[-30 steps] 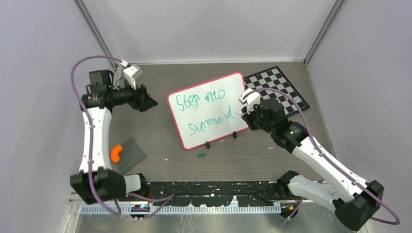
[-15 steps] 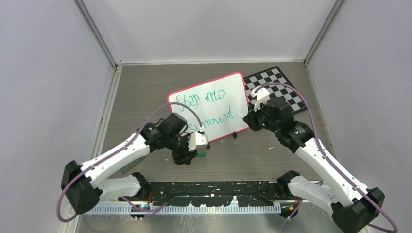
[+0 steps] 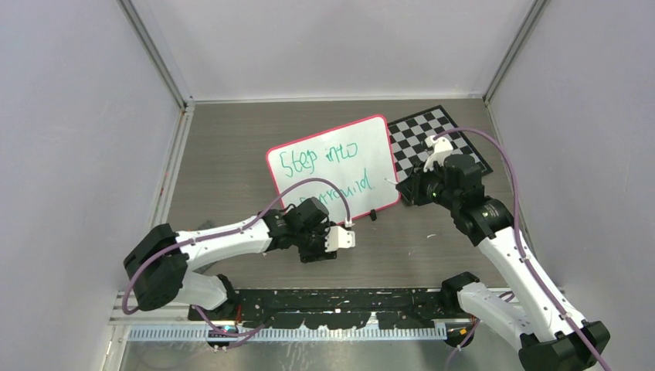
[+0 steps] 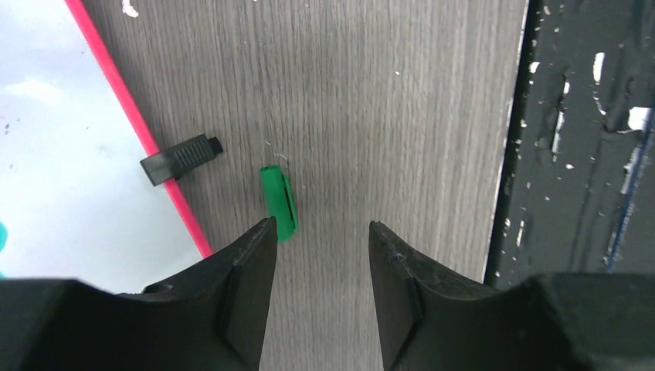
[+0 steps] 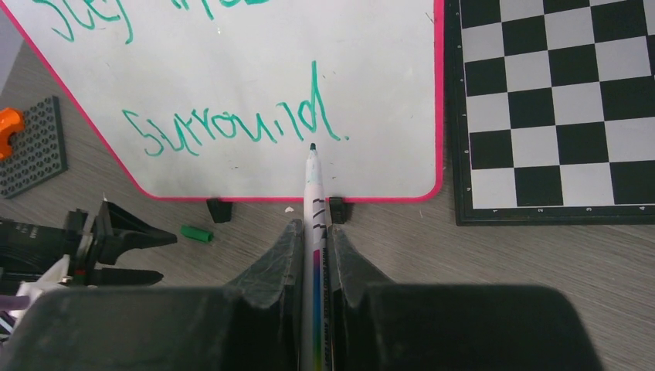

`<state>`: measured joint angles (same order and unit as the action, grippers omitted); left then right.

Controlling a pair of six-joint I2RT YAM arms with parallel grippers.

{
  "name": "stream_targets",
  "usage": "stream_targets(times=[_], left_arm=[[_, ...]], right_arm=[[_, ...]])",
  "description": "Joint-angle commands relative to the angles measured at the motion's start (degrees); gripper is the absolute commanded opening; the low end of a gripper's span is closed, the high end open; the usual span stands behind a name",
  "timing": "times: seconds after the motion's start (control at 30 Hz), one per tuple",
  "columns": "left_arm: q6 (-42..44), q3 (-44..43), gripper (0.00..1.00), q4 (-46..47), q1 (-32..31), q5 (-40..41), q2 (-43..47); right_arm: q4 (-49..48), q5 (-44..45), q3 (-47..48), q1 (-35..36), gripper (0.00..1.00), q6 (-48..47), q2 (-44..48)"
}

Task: Write a sentence on the whiteboard
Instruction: Close the whiteboard marker at the center of the board.

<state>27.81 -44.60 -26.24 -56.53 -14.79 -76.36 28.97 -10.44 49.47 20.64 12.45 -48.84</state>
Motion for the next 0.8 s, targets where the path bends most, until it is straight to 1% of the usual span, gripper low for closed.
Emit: stream_targets(times=[0.0,0.07,0.17,0.43,0.57,0.63,0.7,0.77], left_arm=[[1.5,1.0,0.48,7.3,-0.4,1.8,-2.8],[1.6,1.2,0.45,8.1,-0.5,2.5,-4.2],[2.1,0.2,0.40,7.0,-0.6,3.6,-5.9],[3.0,-0.6,0.34,4.7,-1.1,6.9,-9.3],[4.2,-1.6,0.29,2.8,-1.7,9.4,-12.6],[4.0,-2.1,0.28,2.4,-1.9,11.1,-14.0],[3.6,-2.3,0.32,2.7,-2.0,11.4,-14.1],[3.5,-2.6,0.33,2.7,-2.3,11.0,-14.2]], right_arm=[[-0.4,-1.3,-0.1,-0.9,0.00,1.5,1.4],[-0.1,-1.7,-0.1,-0.8,0.00,1.4,1.4],[0.4,-2.0,0.2,-0.8,0.00,1.4,1.4],[1.4,-2.1,1.3,-0.8,0.00,0.5,1.2],[1.5,-1.9,1.0,-0.8,0.00,0.5,1.6],[1.5,-1.6,0.9,-0.8,0.00,0.4,1.8],[1.6,-1.3,0.8,-0.8,0.00,0.1,2.0],[1.7,-1.3,0.6,-0.9,0.00,0.2,2.2]])
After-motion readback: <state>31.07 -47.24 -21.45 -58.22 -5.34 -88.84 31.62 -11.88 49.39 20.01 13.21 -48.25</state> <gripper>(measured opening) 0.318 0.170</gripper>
